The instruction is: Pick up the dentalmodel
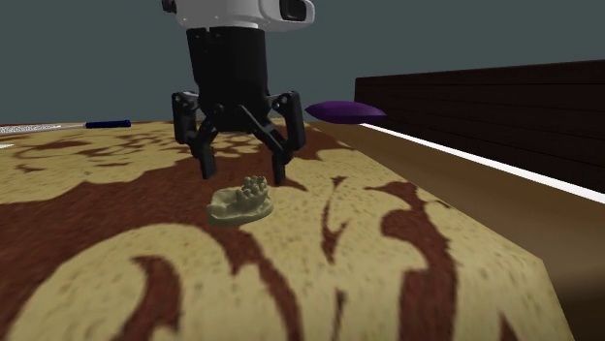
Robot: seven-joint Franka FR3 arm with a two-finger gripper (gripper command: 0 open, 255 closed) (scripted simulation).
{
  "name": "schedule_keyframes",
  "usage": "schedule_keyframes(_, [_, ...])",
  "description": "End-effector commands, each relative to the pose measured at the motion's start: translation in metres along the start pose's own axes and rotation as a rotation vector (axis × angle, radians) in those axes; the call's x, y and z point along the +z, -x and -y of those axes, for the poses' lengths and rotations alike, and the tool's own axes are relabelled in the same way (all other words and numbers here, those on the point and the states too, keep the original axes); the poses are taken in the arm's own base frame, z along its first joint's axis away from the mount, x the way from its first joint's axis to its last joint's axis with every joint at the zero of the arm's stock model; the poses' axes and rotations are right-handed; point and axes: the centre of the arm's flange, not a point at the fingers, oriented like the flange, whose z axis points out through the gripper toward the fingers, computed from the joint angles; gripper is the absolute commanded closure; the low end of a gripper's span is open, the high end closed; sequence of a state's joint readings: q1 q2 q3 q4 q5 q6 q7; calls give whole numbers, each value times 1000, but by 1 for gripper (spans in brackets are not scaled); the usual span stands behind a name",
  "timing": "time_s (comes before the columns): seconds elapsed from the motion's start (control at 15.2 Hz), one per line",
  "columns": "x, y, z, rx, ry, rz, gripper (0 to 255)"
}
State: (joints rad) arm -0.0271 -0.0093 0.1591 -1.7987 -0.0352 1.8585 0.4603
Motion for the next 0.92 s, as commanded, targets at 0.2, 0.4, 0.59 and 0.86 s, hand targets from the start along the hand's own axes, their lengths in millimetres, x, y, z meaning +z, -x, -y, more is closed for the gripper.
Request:
schedule_keyframes(0.2, [6, -58, 20, 110, -15, -27, 0])
schedule_keyframes(0.4, [12, -79, 26, 149, -21, -37, 0])
schedule_keyframes(0.59, [28, -78, 26, 149, -21, -37, 0])
schedule_keyframes(0.86, [47, -77, 26, 149, -21, -37, 0])
